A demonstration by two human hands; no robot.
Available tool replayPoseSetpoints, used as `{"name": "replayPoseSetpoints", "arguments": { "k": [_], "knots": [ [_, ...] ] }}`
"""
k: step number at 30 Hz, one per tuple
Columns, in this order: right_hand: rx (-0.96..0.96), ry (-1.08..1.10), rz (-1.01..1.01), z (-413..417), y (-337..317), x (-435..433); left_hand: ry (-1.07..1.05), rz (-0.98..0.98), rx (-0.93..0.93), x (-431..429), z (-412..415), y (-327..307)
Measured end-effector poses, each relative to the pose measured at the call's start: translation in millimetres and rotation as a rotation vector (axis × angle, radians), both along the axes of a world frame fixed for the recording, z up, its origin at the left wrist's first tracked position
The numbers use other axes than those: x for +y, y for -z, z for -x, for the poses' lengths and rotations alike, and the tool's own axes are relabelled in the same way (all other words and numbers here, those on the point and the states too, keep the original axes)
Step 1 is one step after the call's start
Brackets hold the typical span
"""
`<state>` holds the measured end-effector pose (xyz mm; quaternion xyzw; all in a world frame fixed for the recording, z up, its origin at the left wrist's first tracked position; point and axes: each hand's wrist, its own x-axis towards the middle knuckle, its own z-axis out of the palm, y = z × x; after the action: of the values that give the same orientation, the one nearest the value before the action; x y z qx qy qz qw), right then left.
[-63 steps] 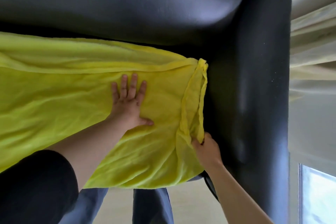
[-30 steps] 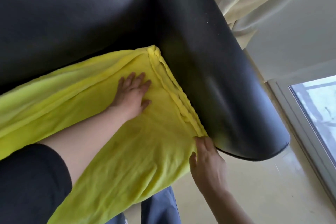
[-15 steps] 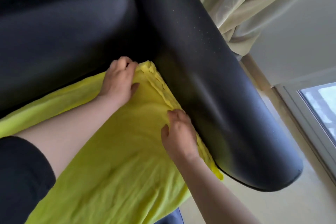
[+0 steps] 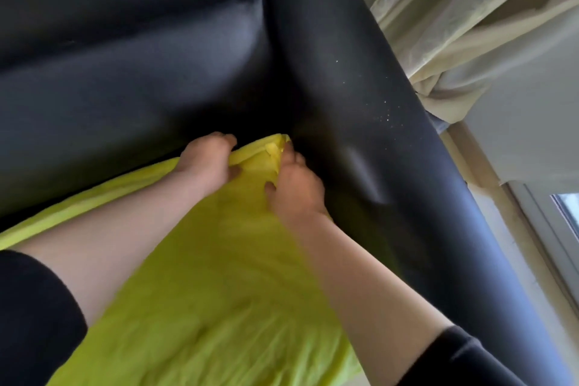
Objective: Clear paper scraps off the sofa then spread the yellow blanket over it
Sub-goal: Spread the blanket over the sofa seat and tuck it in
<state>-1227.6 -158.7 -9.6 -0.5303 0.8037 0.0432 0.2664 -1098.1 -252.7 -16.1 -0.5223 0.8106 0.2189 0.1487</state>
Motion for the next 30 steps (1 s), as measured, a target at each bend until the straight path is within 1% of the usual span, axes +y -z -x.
{"name": "replayPoseSetpoints", "arguments": {
  "k": [4,7,9,13,15,18,20,23,28,30],
  "knots": [
    [0.04,0.037,0.058,2,6,-12,-0.001,-0.016,0.097,5,-22,-2],
    [0.087,-0.022,0.044,1,6,-10,0.058,-0.027,0.102,7,-32,-2],
    [0.121,-0.085,0.022,0,7,-14,0.072,-0.024,0.069,5,-34,-3],
    [0.187,-0.183,-0.059,4,1,-30,0.141,0.037,-0.072,-2,-33,-9],
    [0.206,-0.173,-0.041,5,-6,-36,0.142,0.031,-0.111,-4,-35,-13],
    [0.165,-0.147,0.007,4,-12,-40,0.133,-0.04,-0.138,-3,-44,-20],
    [0.146,-0.183,-0.051,1,-13,-41,0.164,-0.049,-0.13,-2,-48,-22],
    [0.184,-0.272,-0.176,-5,-11,-39,0.203,0.0,-0.134,2,-50,-19],
    [0.263,-0.273,-0.243,-7,-18,-40,0.068,0.117,-0.084,12,-50,-11],
    [0.294,-0.309,-0.206,-9,-25,-38,0.025,0.163,-0.06,14,-51,-11]
  ]
}}
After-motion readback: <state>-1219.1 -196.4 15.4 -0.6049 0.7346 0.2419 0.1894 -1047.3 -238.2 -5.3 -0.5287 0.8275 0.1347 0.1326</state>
